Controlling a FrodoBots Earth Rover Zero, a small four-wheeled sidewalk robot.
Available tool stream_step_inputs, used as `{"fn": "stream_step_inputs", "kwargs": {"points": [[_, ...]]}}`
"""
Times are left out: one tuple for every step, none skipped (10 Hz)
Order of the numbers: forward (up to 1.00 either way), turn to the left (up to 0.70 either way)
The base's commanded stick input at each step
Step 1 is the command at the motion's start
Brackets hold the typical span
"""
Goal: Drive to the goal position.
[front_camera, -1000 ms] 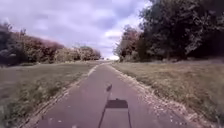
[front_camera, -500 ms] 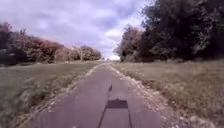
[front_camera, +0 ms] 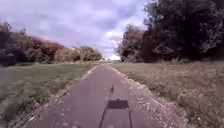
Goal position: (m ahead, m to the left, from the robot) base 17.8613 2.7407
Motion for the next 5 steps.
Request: {"fn": "stream_step_inputs", "kwargs": {"points": [[1.0,0.0],[1.0,0.0],[1.0,0.0],[1.0,0.0],[1.0,0.4]]}}
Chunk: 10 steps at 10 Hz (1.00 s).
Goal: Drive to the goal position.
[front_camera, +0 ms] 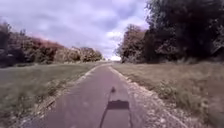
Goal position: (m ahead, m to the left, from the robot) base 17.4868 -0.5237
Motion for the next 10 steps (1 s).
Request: {"fn": "stream_step_inputs", "kwargs": {"points": [[1.0,0.4],[1.0,0.4],[1.0,0.12],[1.0,0.0],[1.0,0.0],[1.0,0.0],[1.0,0.0],[1.0,0.0],[1.0,0.0],[1.0,0.0]]}}
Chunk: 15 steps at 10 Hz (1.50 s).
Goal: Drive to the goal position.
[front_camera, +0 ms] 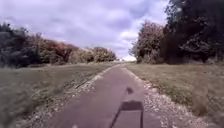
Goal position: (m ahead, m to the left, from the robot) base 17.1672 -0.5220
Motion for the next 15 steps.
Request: {"fn": "stream_step_inputs", "kwargs": {"points": [[1.0,0.0],[1.0,0.0],[1.0,0.0],[1.0,0.0],[1.0,0.02],[1.0,0.06],[1.0,0.24],[1.0,0.32],[1.0,0.0],[1.0,0.0],[1.0,0.0],[1.0,0.0],[1.0,0.0],[1.0,0.0],[1.0,0.0]]}}
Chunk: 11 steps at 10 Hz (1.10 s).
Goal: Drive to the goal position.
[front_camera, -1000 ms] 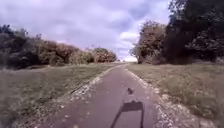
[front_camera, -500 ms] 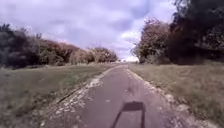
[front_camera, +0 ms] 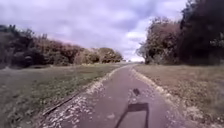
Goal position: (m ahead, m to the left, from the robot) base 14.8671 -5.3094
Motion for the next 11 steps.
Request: {"fn": "stream_step_inputs", "kwargs": {"points": [[1.0,0.0],[1.0,0.0],[1.0,0.0],[1.0,0.0],[1.0,0.0],[1.0,0.0],[1.0,0.0],[1.0,0.0],[1.0,0.0],[1.0,0.0],[1.0,0.0]]}}
